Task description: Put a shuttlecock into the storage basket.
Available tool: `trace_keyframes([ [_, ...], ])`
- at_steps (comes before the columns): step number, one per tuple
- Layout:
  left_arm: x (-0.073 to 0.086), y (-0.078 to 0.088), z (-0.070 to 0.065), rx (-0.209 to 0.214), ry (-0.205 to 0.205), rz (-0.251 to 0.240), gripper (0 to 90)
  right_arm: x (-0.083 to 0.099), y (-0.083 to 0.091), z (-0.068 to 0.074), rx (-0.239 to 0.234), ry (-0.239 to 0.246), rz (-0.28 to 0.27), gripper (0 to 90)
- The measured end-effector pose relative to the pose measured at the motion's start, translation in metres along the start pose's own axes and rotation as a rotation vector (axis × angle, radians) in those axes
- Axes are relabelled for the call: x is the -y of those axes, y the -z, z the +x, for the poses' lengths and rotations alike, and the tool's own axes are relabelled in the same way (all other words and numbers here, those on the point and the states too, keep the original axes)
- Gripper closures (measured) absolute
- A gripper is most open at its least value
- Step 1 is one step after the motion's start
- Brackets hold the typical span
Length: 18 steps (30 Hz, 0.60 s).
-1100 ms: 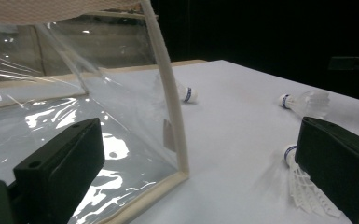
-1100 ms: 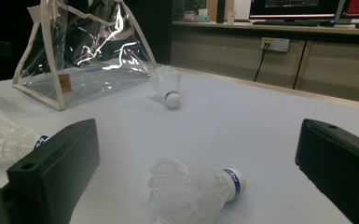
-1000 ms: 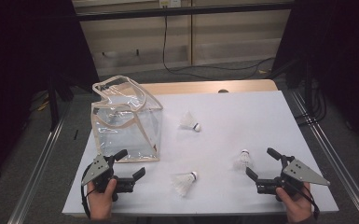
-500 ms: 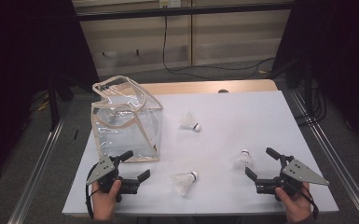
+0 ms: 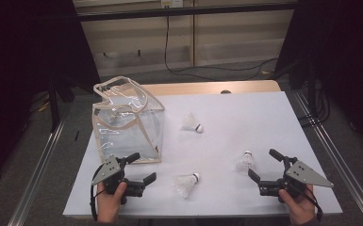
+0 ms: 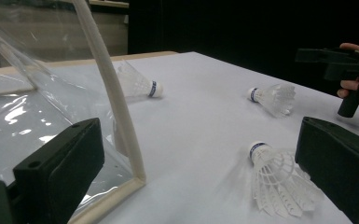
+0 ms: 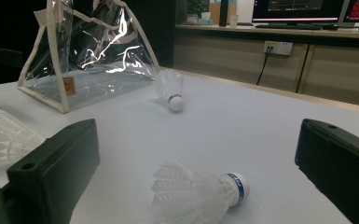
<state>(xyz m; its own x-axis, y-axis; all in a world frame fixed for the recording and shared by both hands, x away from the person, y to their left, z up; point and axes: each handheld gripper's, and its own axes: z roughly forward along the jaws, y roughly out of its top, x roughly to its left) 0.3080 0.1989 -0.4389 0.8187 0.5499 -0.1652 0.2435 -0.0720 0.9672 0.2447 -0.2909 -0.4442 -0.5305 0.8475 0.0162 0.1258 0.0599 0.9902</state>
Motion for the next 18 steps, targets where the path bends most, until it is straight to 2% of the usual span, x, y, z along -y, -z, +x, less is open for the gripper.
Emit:
trace_keyframes([
  [11, -0.001, -0.006, -0.0052, 0.035, -0.024, 0.043, 1.5, -0.0003, 0.0001, 0.0002, -0.002, 0.003, -0.006, 0.0],
  [15, -0.0017, -0.009, -0.0074, 0.04, -0.012, 0.04, 1.5, -0.0001, 0.0002, 0.0002, -0.003, 0.003, -0.004, 0.0],
  [18, -0.0019, -0.0112, -0.0089, 0.041, -0.013, 0.057, 1.5, -0.0001, 0.0002, 0.0009, -0.005, 0.005, -0.002, 0.0],
])
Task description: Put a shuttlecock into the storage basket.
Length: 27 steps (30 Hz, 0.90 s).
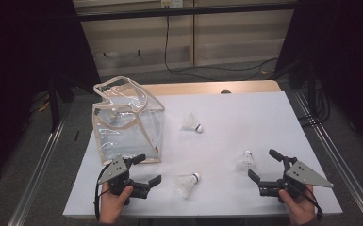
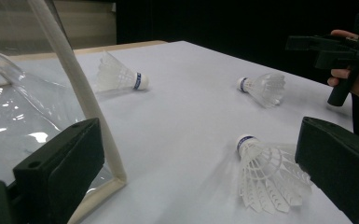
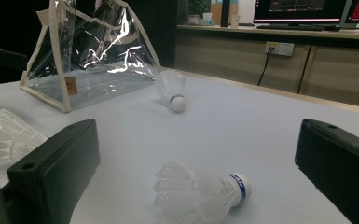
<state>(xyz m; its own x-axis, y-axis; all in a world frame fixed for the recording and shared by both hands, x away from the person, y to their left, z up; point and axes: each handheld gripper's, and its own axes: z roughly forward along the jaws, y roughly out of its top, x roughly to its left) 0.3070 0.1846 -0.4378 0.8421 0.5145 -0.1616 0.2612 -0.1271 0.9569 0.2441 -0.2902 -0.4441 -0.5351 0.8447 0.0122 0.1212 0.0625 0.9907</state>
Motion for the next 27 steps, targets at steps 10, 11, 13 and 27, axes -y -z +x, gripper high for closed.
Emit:
trace_keyframes([
  [10, 0.001, -0.009, -0.006, 0.029, -0.021, 0.055, 1.9, 0.0, 0.0, 0.001, -0.007, 0.002, 0.0, 0.0],
  [11, 0.001, -0.009, -0.006, 0.029, -0.021, 0.055, 2.0, 0.0, 0.0, 0.001, -0.007, 0.001, 0.0, 0.0],
  [13, 0.001, -0.01, -0.008, 0.032, -0.017, 0.056, 2.1, 0.0, 0.0, 0.001, -0.007, 0.001, 0.003, 0.0],
  [27, 0.001, -0.021, -0.015, 0.03, -0.019, 0.121, 2.2, 0.0, 0.0, 0.001, -0.012, 0.013, 0.001, 0.0],
])
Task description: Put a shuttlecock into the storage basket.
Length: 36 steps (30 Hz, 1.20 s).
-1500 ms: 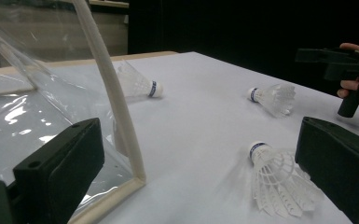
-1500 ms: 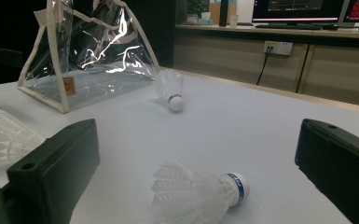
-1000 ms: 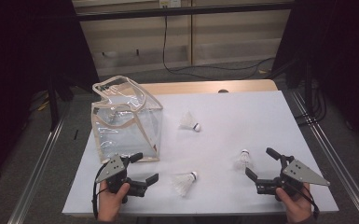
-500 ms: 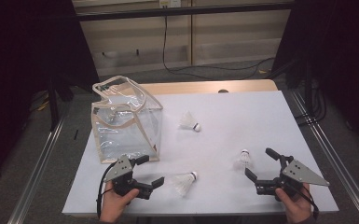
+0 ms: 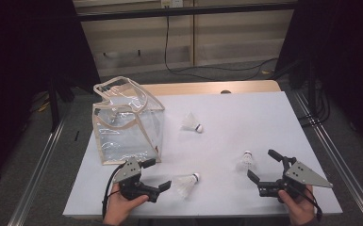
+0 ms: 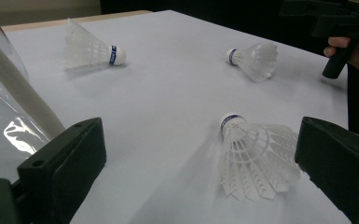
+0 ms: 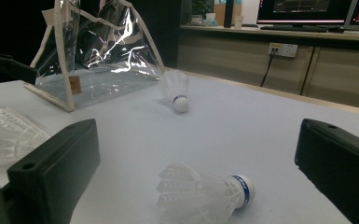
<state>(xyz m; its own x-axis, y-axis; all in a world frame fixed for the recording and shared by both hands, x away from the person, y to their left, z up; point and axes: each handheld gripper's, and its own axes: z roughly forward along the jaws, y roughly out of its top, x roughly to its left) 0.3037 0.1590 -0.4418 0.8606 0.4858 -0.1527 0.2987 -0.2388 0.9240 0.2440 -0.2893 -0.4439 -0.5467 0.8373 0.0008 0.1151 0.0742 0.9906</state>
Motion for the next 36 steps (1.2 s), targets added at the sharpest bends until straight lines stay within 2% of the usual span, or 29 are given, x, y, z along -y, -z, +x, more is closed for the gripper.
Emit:
trace_keyframes([
  [11, -0.001, -0.004, -0.002, -0.01, 0.015, 0.02, 2.2, 0.0, 0.0, 0.001, -0.006, -0.002, 0.0, 0.0],
  [13, -0.001, -0.007, -0.004, -0.001, -0.013, 0.042, 3.3, 0.0, -0.001, 0.001, -0.009, 0.003, 0.001, 0.0],
  [14, -0.001, -0.007, -0.004, -0.001, -0.013, 0.042, 4.0, 0.0, -0.001, 0.001, -0.009, 0.003, 0.001, 0.0],
  [16, 0.0, -0.01, -0.007, 0.008, -0.044, 0.075, 5.8, 0.0, -0.001, 0.001, -0.009, 0.004, 0.001, 0.0],
  [26, -0.001, -0.015, -0.008, -0.003, -0.044, 0.121, 10.7, 0.0, -0.001, 0.001, -0.008, 0.004, -0.001, 0.0],
  [30, -0.003, -0.018, -0.008, 0.004, -0.051, 0.154, 15.0, 0.0, -0.001, 0.001, -0.01, 0.006, 0.0, 0.0],
  [31, -0.004, -0.02, -0.009, 0.006, -0.05, 0.18, 15.5, 0.0, -0.001, 0.001, -0.01, 0.007, 0.001, 0.0],
  [36, -0.005, -0.022, -0.011, 0.006, -0.061, 0.208, 16.7, 0.0, -0.001, 0.0, -0.01, 0.006, 0.0, 0.0],
])
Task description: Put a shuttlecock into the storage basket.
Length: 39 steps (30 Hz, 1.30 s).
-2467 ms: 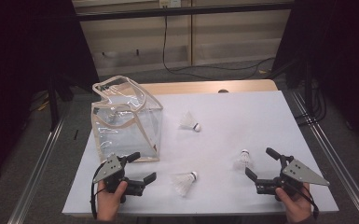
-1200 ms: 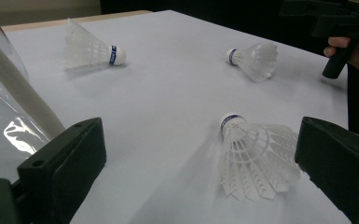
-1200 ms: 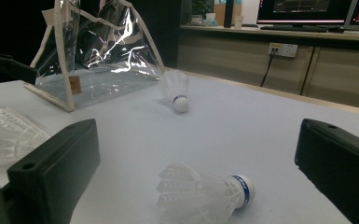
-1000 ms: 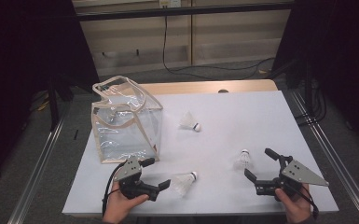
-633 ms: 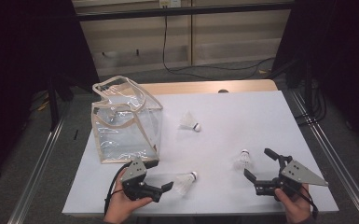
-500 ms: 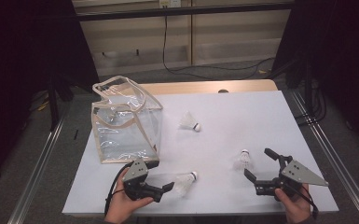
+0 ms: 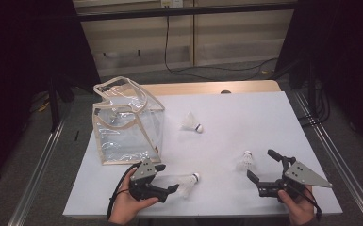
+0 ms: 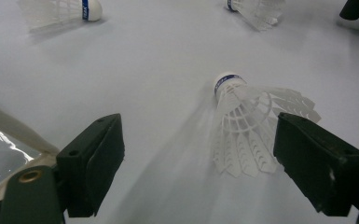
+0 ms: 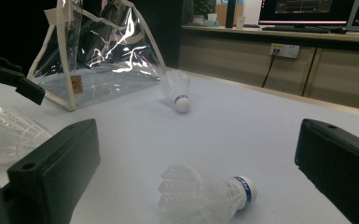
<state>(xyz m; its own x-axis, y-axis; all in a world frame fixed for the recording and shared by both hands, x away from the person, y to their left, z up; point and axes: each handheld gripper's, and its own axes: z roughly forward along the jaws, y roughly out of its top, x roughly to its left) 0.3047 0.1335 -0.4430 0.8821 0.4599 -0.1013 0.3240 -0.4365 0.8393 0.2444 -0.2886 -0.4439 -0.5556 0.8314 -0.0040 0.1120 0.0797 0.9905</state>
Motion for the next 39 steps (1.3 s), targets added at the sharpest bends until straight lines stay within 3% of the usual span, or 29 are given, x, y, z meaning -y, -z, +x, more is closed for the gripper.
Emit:
trace_keyframes([
  [12, -0.003, -0.009, -0.001, 0.005, -0.009, 0.028, 21.5, 0.0, 0.0, 0.001, 0.0, 0.001, 0.001, 0.0],
  [15, -0.005, -0.011, -0.002, -0.006, -0.035, 0.039, 23.6, 0.0, 0.0, 0.001, -0.001, 0.001, 0.001, 0.0],
  [24, -0.007, -0.017, -0.002, -0.004, -0.033, 0.045, 25.9, 0.0, 0.0, 0.001, -0.002, 0.0, 0.001, 0.0],
  [39, -0.011, -0.028, -0.005, 0.026, -0.048, 0.077, 36.9, 0.0, 0.0, 0.0, -0.002, -0.001, -0.002, 0.0],
])
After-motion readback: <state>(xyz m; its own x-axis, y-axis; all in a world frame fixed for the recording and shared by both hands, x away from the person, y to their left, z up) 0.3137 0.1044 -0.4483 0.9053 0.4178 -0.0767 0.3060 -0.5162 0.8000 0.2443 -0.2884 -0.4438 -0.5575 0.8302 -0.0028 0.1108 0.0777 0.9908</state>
